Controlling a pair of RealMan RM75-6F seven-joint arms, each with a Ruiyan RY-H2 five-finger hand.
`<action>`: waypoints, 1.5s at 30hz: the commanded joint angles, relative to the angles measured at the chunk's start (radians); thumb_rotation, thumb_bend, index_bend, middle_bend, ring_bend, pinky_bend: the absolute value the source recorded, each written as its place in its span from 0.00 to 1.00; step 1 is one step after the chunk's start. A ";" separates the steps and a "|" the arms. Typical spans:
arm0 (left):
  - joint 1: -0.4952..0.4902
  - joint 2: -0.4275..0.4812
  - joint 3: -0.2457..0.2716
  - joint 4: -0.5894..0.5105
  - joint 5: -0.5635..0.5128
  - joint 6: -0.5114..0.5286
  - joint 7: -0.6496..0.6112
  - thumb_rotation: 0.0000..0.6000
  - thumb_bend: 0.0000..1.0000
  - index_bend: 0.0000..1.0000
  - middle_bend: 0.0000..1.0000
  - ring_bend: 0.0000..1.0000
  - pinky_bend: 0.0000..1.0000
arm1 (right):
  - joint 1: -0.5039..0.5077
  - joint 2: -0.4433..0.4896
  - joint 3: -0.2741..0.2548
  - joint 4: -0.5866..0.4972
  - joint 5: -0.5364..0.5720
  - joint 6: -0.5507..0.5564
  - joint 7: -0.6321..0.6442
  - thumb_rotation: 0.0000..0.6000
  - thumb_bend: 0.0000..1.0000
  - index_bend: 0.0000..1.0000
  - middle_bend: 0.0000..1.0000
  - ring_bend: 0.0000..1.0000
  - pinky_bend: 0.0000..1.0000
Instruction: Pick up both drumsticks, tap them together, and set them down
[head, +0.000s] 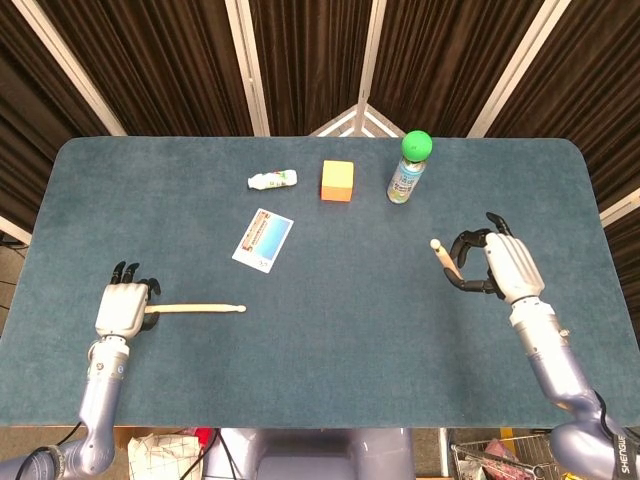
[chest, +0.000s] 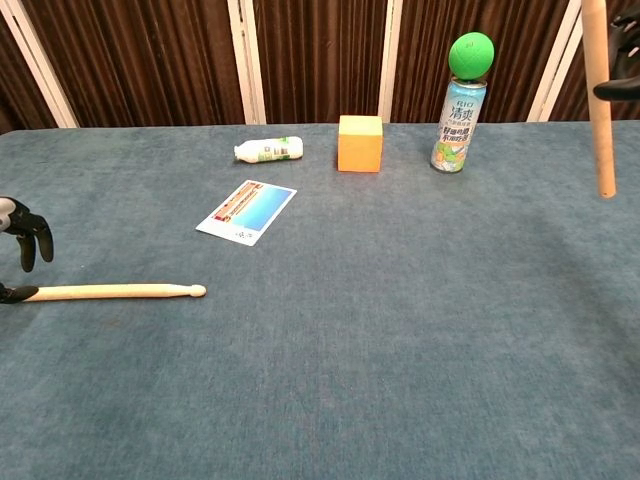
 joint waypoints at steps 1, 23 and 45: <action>-0.007 -0.008 -0.002 0.009 -0.003 -0.006 0.000 1.00 0.40 0.46 0.49 0.11 0.00 | 0.002 0.000 -0.001 -0.007 0.001 0.005 -0.009 1.00 0.39 0.65 0.62 0.37 0.00; -0.039 -0.102 0.029 0.114 0.034 -0.029 -0.019 1.00 0.41 0.47 0.50 0.11 0.00 | 0.013 -0.007 -0.047 -0.073 -0.067 0.148 -0.333 1.00 0.39 0.65 0.62 0.37 0.00; -0.048 -0.132 0.029 0.137 0.030 -0.015 0.030 1.00 0.42 0.54 0.51 0.13 0.00 | 0.021 -0.035 -0.049 -0.098 -0.019 0.195 -0.437 1.00 0.39 0.65 0.63 0.38 0.00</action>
